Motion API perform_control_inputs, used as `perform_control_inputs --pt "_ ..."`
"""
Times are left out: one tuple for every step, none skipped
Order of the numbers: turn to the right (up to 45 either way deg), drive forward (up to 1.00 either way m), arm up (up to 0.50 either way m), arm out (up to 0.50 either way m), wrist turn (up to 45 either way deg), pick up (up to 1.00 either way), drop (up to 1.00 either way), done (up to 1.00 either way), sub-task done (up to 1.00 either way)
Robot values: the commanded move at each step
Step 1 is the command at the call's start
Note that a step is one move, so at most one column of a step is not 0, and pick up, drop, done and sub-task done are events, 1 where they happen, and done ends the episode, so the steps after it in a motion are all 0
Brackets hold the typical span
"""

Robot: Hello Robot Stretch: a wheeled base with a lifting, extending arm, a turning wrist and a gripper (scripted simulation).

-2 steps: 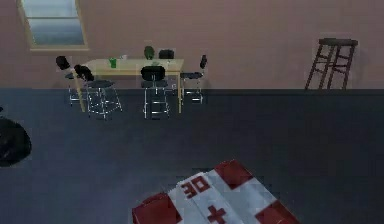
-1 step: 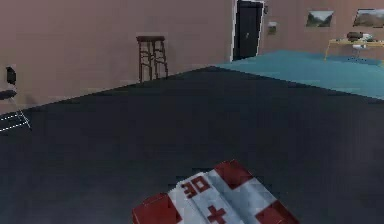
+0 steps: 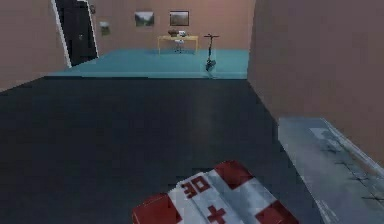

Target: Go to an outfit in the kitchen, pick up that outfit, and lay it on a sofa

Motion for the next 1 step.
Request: perform_control_inputs --pt "0.0 1.00 0.00 0.00 0.0 0.00 0.00 0.00 0.00"
